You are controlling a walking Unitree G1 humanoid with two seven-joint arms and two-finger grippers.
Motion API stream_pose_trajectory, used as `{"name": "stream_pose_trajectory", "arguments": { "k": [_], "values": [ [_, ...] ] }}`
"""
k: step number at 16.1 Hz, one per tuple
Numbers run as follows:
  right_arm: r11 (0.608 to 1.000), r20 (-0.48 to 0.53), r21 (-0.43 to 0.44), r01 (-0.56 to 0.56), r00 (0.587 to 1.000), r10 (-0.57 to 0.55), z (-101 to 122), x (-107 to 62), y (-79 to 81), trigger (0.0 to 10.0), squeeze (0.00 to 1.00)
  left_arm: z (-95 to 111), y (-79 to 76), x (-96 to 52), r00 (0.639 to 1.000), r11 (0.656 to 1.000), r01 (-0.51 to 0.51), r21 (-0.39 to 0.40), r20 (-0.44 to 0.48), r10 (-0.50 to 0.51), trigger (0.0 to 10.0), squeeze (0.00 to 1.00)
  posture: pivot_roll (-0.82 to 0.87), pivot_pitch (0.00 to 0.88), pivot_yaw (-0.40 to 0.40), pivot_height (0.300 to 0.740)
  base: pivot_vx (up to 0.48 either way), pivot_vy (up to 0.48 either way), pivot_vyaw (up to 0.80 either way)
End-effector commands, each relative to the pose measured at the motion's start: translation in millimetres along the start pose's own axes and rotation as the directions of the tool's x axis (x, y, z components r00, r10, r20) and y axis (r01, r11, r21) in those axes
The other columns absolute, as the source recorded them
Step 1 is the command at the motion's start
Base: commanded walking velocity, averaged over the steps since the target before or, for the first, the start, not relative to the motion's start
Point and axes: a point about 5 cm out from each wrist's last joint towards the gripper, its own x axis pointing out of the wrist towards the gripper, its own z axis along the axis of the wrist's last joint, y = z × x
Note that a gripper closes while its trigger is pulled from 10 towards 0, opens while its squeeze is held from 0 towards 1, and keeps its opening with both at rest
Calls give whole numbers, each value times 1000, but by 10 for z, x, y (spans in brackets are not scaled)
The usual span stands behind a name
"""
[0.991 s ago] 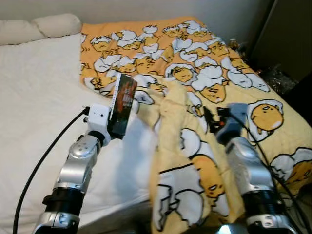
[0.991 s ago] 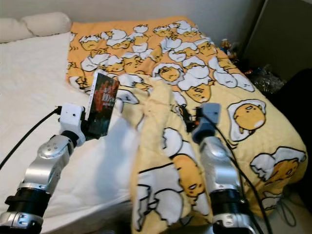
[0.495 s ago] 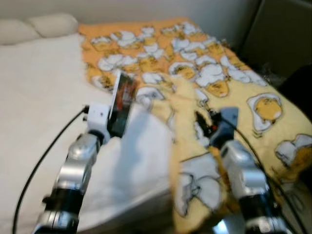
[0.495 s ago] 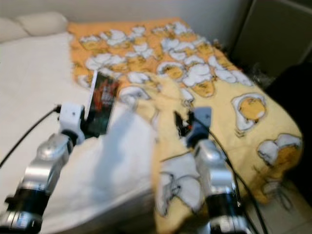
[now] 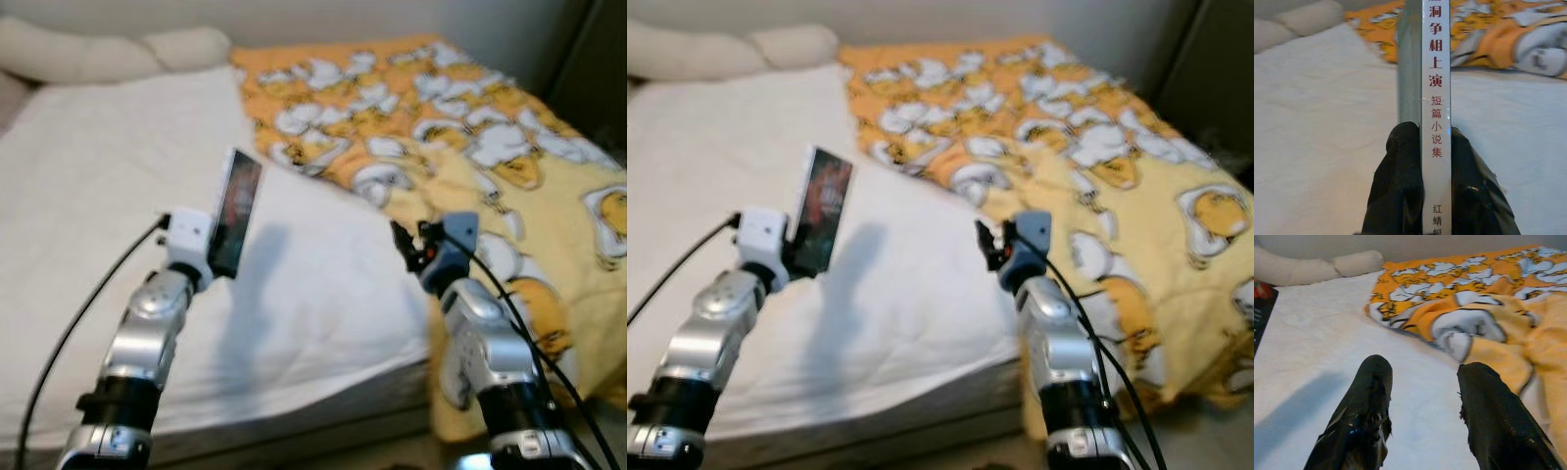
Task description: Clean up the room
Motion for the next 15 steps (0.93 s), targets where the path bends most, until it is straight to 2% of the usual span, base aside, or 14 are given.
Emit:
{"name": "stream_pose_trajectory", "arguments": {
  "k": [1,6,15],
  "values": [
    [999,12,-23,34,999,-34,42,-26,-107,10000,0,133,-67,34,998,1000,21,12,52,-21,10000,0,-30,0,53,740,0,379,0],
    [994,25,-95,50,999,-47,37,-24,-115,10000,0,112,-21,28,999,1000,-2,28,44,1,10000,0,-26,0,58,740,0,379,0],
    [997,8,-71,35,999,-34,-41,-46,-83,10000,0,89,10,-4,999,999,-2,41,40,0,10000,0,-24,0,70,740,0,381,0]
  ]
}}
